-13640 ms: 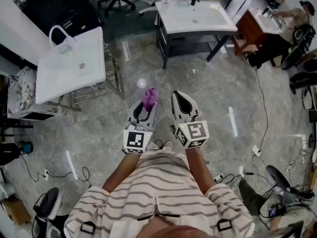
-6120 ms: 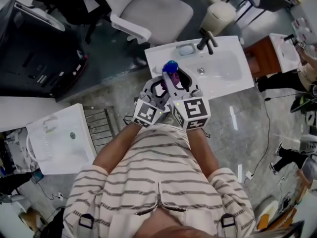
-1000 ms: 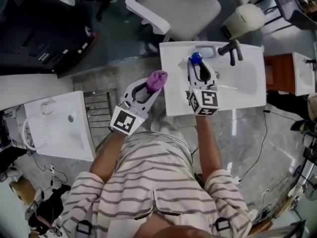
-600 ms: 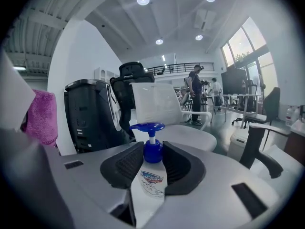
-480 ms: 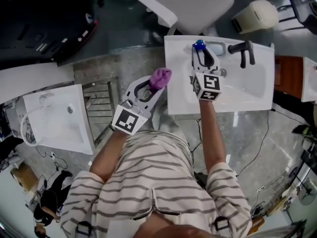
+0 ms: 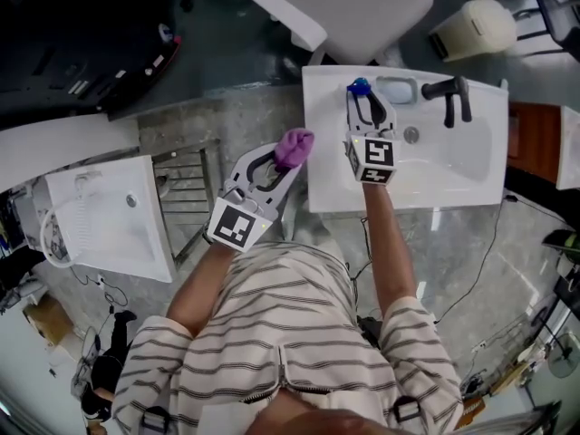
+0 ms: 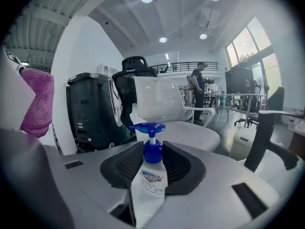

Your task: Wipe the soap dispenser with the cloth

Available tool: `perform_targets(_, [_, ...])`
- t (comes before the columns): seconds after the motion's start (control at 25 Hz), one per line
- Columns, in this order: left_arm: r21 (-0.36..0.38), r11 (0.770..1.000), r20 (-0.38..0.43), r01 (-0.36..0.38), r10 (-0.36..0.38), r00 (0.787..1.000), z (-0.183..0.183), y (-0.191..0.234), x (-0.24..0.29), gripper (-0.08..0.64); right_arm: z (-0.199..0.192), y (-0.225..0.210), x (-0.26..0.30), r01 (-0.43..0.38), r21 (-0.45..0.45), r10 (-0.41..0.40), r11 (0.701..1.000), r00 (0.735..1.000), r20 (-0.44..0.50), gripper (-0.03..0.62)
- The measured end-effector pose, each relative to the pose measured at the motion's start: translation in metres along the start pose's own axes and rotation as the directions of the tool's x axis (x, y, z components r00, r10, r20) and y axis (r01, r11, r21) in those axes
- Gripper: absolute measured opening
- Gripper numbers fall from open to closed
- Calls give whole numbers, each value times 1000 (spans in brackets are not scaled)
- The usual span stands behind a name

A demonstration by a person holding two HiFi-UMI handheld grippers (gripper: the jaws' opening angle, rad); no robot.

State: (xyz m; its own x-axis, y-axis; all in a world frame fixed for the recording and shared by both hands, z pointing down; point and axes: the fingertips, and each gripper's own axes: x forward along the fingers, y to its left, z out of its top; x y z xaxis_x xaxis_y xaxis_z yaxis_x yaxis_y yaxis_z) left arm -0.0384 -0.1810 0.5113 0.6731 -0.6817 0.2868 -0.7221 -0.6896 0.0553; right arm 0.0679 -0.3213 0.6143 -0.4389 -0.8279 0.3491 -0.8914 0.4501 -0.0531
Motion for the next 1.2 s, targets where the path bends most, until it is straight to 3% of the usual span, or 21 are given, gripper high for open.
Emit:
perform_targets(0.2, [18, 1000, 3, -1, 1, 1000, -1, -1, 1, 118, -5, 1, 2, 6, 4, -6, 1000, 1000, -25, 150])
perform_targets(0.32, [13, 1000, -1, -6, 6, 1000, -2, -4, 0, 118, -9, 5, -2, -7, 31, 8, 999, 999, -38, 233])
perform_targets(0.56, [7, 999, 17, -48, 48, 999, 3, -5, -5, 118, 0, 11, -25, -1, 48, 2, 999, 1000, -19, 224])
perform_targets(0.76, [16, 996, 1, -88, 88, 996, 7, -11, -13, 117, 12, 22, -59, -7, 183, 8, 983, 1000, -1, 173])
perform_targets(1.08, [-2, 994, 61, -106, 106, 992, 26, -14, -24, 118, 70, 52, -110, -1, 137, -16, 991, 992, 123, 12])
perform_targets(1.2, [-8, 995, 84, -102, 102, 991, 35, -20, -26, 118, 85, 65, -127, -15, 124, -3, 992, 989, 146, 0])
